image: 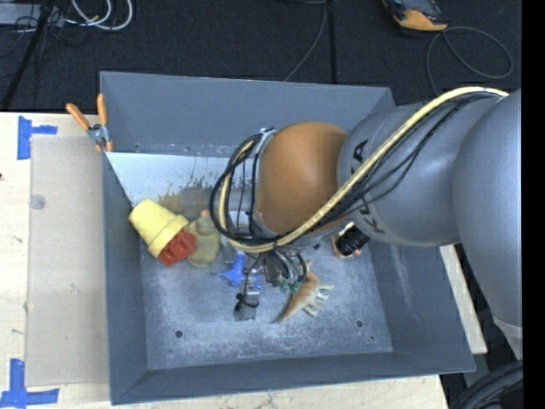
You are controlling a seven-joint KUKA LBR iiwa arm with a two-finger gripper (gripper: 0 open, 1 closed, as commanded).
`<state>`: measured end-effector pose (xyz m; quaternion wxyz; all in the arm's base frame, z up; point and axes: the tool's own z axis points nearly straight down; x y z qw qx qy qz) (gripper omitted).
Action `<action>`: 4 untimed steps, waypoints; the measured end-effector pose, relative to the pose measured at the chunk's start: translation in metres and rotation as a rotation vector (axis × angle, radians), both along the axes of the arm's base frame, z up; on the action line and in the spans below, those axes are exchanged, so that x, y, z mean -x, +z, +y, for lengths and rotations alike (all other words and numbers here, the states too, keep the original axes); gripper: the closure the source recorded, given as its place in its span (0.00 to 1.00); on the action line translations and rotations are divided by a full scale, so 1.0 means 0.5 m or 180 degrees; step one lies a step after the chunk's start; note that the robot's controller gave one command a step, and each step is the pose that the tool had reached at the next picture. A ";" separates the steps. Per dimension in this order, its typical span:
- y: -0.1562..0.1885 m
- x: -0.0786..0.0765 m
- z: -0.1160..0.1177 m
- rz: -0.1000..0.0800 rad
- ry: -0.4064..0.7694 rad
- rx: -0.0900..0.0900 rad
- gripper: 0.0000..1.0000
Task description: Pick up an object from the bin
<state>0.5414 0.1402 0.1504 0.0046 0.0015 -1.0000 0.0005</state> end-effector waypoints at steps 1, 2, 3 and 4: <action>0.009 -0.003 -0.001 -0.0025 -0.0009 -0.0004 0.00; -0.041 -0.034 -0.043 -0.0031 -0.0178 -0.0012 0.00; -0.161 -0.061 -0.155 -0.0021 -0.0522 -0.0001 1.00; -0.161 -0.061 -0.155 -0.0021 -0.0525 -0.0001 1.00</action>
Offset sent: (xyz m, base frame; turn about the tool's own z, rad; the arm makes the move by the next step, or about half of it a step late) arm 0.0360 -0.0619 -0.0653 0.1421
